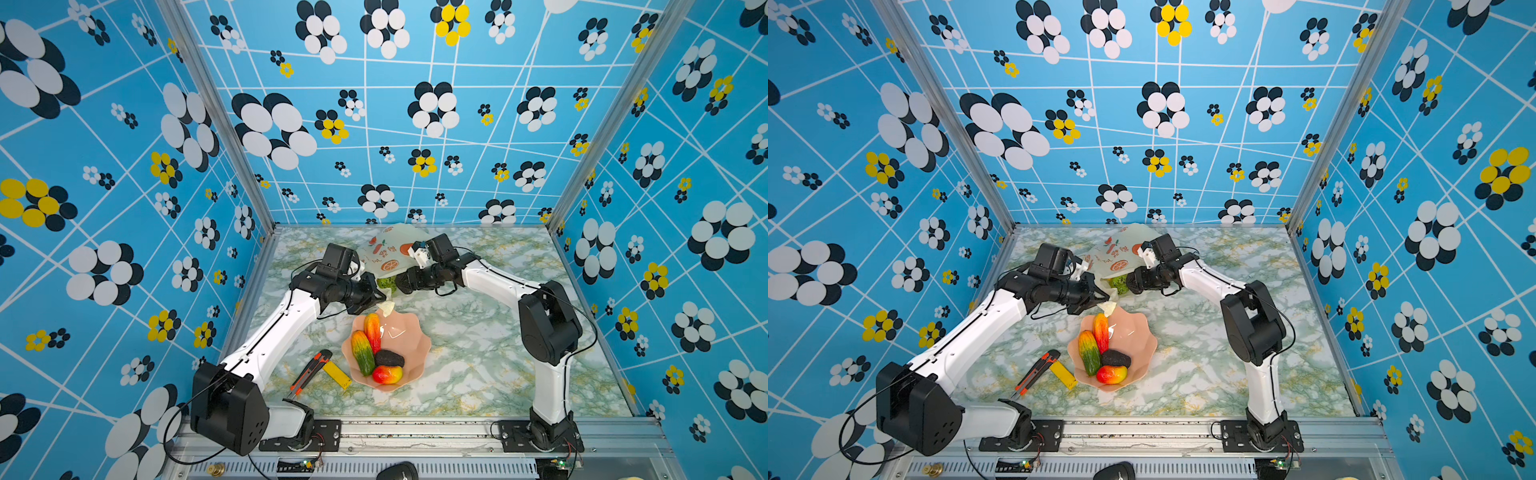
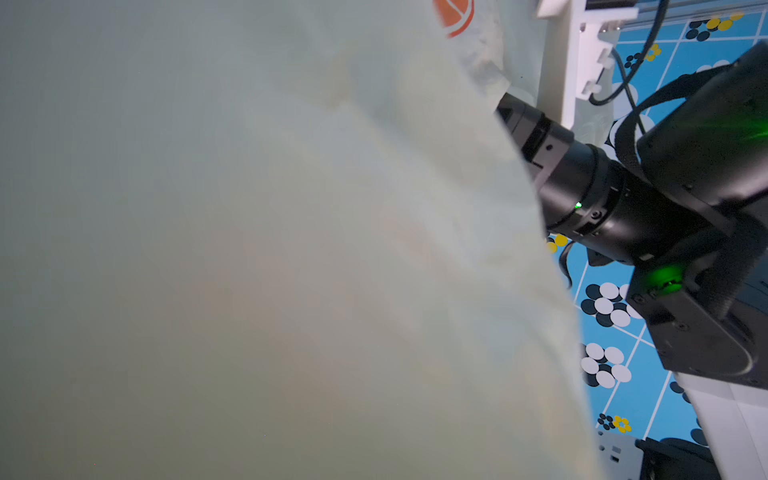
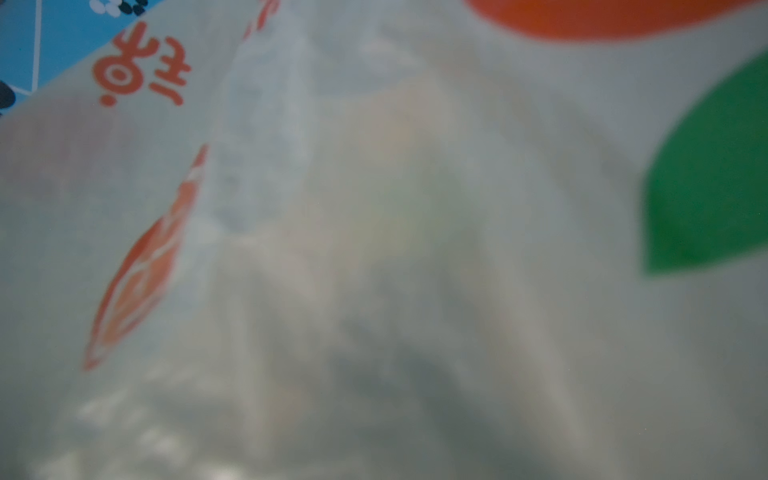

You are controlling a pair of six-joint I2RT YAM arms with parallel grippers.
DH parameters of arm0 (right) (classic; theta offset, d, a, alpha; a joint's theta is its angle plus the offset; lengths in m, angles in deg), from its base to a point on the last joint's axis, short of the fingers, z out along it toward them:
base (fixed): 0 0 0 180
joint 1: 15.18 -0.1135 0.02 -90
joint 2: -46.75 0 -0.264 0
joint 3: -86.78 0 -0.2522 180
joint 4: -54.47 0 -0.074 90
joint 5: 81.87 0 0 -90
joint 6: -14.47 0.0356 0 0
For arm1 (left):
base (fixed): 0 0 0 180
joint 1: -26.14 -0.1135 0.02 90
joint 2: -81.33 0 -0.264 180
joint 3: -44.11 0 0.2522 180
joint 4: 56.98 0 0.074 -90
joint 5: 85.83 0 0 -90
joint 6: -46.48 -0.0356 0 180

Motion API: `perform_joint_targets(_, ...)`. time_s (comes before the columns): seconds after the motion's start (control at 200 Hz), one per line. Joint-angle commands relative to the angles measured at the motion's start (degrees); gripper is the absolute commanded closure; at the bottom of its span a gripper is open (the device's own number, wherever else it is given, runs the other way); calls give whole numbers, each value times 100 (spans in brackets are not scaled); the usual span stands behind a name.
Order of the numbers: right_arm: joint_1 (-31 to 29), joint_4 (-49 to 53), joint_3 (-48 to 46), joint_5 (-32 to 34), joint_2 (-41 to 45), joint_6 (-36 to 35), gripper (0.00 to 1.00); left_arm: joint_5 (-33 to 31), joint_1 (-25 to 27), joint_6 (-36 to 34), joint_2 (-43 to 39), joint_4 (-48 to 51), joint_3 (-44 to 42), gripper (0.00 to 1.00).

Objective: Place the fruits into the plastic bag
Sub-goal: 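Lower the black fruit into the bag and open the right gripper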

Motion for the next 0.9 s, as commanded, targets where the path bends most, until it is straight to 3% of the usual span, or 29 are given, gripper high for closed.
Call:
perform_joint_targets(0.0, 145, -1133, 173, 132, -301, 1179, 52, 64, 134, 51, 152, -97, 59, 100)
perform_joint_targets(0.25, 200, -1763, 861, 363, -1086, 2194, 43, 54, 269, 70, 268, -116, 117, 100)
perform_joint_targets(0.405, 216, -2740, 912, 151, -1262, 2719, 12, 39, 249, 37, 253, -57, 119, 100)
perform_joint_targets(0.7, 271, -3440, 685, -117, -1107, 2922, 13, 3, 215, 30, 287, -46, 168, 100)
perform_joint_targets(0.895, 310, -3404, 32, -243, -619, 2663, 13, -80, 214, 43, 318, -39, 188, 100)
